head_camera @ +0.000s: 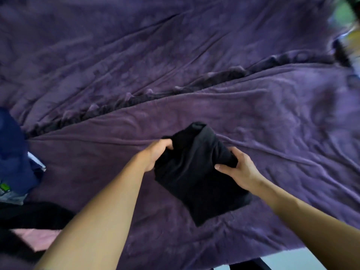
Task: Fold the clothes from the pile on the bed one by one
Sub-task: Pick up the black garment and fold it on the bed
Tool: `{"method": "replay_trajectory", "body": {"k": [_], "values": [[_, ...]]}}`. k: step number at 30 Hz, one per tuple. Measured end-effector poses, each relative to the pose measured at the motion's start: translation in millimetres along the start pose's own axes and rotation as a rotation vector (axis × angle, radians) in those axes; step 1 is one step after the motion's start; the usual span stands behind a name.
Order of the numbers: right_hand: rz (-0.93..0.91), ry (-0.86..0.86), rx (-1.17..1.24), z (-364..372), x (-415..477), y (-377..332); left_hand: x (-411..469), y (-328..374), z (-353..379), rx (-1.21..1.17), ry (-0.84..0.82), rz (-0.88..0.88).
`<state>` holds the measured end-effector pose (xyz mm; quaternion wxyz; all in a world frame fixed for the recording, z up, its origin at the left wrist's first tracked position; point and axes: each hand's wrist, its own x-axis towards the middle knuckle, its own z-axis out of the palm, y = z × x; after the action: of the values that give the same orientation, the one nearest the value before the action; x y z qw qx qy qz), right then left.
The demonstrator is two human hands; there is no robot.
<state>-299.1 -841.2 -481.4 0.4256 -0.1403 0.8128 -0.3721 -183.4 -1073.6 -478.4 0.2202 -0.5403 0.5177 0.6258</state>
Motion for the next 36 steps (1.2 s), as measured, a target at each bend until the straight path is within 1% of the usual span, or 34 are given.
{"method": "replay_trajectory", "body": {"k": [3,7,14,19,22,24,25,26,27,28,29,30,31,32,34,36], "values": [[0.027,0.019,0.071,-53.1,-16.1,4.8,-15.9,21.8,45.6,-0.022,-0.04,0.002],[0.066,0.118,0.132,-132.8,-36.6,26.2,-24.0,66.5,125.9,-0.029,-0.035,0.095],[0.09,0.331,0.203,-286.8,-50.8,102.3,-24.7,164.1,304.2,0.146,-0.087,0.306],[0.103,0.4,0.25,-394.6,-46.1,157.6,-3.0,217.6,427.1,0.212,-0.161,0.35],[0.147,0.463,0.172,-444.6,-35.0,192.6,18.2,233.1,489.2,0.198,-0.149,0.351],[0.231,0.462,-0.07,-467.7,-26.1,216.1,32.9,232.9,522.6,0.19,-0.099,0.377],[0.272,0.435,-0.235,-473.9,-23.8,225.6,39.2,230.2,534.7,0.262,-0.029,0.407],[0.282,0.414,-0.38,-475.2,-23.5,233.7,44.4,225.2,543.3,0.414,0.073,0.436],[0.235,0.431,-0.498,-472.3,-24.9,239.3,45.6,218.9,549.0,0.617,0.193,0.476],[0.135,0.484,-0.595,-466.2,-26.5,244.6,46.4,211.2,552.1,0.804,0.286,0.549],[0.031,0.53,-0.684,-457.5,-28.4,248.7,47.2,202.2,555.2,0.954,0.331,0.659],[-0.039,0.546,-0.757,-446.6,-29.8,253.2,47.1,193.4,558.8,1.075,0.337,0.786],[-0.054,0.514,-0.807,-436.0,-29.9,260.1,50.7,185.0,562.1,1.181,0.309,0.888],[-0.031,0.449,-0.84,-426.2,-29.7,268.8,54.9,178.6,564.7,1.275,0.272,0.941],[0.045,0.297,-0.879,-410.0,-28.3,295.2,69.6,169.8,568.1,1.402,0.203,0.9],[0.087,0.244,-0.903,-400.5,-24.4,319.4,87.1,164.0,570.6,1.459,0.175,0.842]]}}
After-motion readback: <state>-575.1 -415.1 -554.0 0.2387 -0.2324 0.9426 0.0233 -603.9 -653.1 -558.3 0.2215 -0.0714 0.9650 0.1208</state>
